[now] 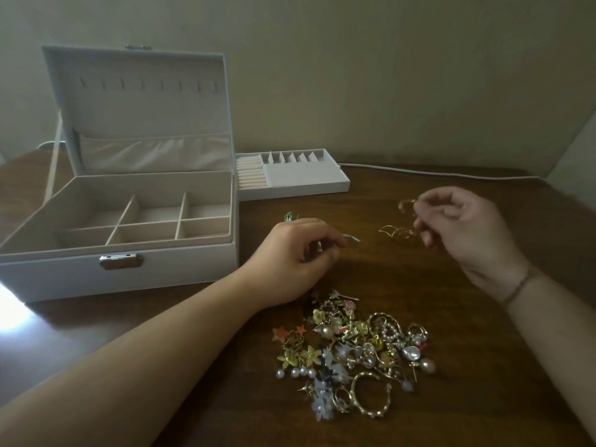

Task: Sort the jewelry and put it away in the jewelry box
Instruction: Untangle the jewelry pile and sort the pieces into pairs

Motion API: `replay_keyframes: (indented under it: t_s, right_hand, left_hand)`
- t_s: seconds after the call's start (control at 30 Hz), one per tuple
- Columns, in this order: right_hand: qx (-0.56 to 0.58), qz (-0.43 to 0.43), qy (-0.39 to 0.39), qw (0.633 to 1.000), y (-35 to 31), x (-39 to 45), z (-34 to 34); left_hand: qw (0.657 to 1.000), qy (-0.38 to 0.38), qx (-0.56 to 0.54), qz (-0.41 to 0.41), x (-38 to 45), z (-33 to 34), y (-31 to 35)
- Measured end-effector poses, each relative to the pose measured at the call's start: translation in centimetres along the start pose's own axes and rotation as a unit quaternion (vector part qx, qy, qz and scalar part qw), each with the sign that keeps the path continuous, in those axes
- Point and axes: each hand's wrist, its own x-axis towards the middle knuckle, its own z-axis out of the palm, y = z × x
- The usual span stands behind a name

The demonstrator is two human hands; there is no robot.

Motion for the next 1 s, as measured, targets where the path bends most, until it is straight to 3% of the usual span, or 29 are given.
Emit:
replay_keyframes:
  t_s: [0.07, 0.17, 0.37, 0.57, 0.73, 0.9, 1.0]
  right_hand:
    - [-0.142, -0.066, 0.04, 0.987, 1.2, 0.7, 0.3]
    - [-0.23, -0.148, 0.029, 0.962, 1.4, 0.8, 1.6]
    - [-0.367, -0.156, -0.036, 0.916, 2.1, 1.4, 2.5]
    - [-0.348, -0.156, -0.022, 0.924, 2.3, 1.9, 1.8]
    - [-0.388, -0.11, -0.134, 0.905, 2.9, 2.1, 2.0]
    - [-0.411, -0.139, -0.159, 0.887, 2.0, 1.2, 2.3]
    - [-0.397, -0.229, -0.127, 0.88, -0.5, -0.2, 1.2]
  left_hand:
    - [1.0, -0.004, 0.003, -0.003, 0.0, 0.0, 0.1]
    - [1.0, -0.006, 0.005, -0.012, -0.1, 0.0, 0.2]
    - [1.0, -0.007, 0.009, -0.026, 0.1, 0.0, 0.1]
    - [0.999, 0.01, 0.001, -0.046, 0.1, -0.2, -0.1]
    - [0.999, -0.008, 0.003, -0.036, 0.1, -0.1, 0.0]
    - [0.999, -0.012, 0.0, -0.03, 0.0, -0.1, 0.1]
    - [1.0, -0.004, -0.006, -0.028, 0.0, 0.0, 0.0]
